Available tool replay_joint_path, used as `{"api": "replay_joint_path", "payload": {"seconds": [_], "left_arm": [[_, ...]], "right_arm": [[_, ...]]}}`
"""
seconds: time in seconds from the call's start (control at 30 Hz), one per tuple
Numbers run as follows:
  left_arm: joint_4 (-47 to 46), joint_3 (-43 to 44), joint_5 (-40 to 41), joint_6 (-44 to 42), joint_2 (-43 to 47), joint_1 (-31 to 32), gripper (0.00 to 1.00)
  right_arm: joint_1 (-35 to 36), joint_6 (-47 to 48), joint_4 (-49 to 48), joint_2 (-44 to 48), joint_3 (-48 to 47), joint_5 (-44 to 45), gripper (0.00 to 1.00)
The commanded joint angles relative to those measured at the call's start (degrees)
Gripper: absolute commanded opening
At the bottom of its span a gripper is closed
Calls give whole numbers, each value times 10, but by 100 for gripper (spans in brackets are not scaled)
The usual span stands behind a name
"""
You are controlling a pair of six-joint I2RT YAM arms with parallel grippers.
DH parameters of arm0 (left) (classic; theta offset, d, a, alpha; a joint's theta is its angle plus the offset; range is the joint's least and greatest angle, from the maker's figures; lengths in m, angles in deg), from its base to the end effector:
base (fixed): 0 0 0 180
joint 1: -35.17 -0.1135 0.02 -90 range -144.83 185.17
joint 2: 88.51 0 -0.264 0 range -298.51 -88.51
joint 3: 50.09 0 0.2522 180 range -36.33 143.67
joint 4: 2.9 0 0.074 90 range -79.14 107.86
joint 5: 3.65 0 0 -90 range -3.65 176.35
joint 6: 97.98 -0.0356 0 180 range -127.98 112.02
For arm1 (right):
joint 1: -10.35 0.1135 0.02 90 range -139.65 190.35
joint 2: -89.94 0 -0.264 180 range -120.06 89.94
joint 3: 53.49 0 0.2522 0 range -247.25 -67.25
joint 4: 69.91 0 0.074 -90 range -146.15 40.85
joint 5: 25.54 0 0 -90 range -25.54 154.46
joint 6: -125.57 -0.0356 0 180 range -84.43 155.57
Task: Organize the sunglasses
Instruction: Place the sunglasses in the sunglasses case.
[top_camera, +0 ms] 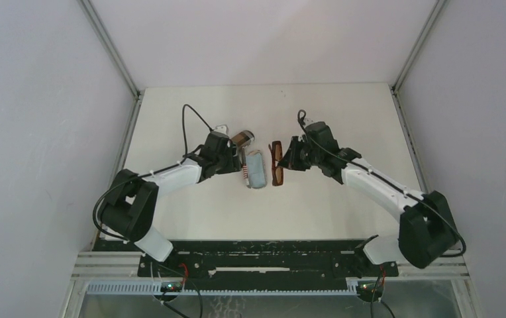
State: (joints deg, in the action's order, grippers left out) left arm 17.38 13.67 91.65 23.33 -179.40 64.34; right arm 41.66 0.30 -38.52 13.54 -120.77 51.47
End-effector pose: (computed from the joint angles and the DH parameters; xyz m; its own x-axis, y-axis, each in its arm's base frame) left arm 0.2833 -0.1544 0.1819 -0.7731 -0.1611 -0.6135 0.0339 0.9553 -0.2936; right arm 0.2432 0.1573 0.2595 -0.8298 0.1538 -0.5364 -0.2122 0.8021 0.5582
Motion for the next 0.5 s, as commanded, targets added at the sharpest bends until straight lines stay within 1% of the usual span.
{"api": "replay_joint_path", "payload": {"seconds": [0.0, 0.07, 0.17, 0.3, 0.47], "left_arm": [[-16, 37, -16, -13, -6, 4, 64], [-14, 40, -17, -16, -8, 4, 64], [-13, 46, -19, -17, -13, 4, 64], [-11, 52, -20, -17, -19, 5, 64], [-8, 56, -20, -20, -20, 5, 64]], "right_arm": [[-23, -51, -93, -69, -42, -87, 0], [-28, -57, -109, -110, -64, -119, 0], [-31, -50, -106, -175, -108, -161, 0], [-32, -45, -105, -242, -149, -185, 0], [-36, -46, -101, -282, -169, -185, 0]]}}
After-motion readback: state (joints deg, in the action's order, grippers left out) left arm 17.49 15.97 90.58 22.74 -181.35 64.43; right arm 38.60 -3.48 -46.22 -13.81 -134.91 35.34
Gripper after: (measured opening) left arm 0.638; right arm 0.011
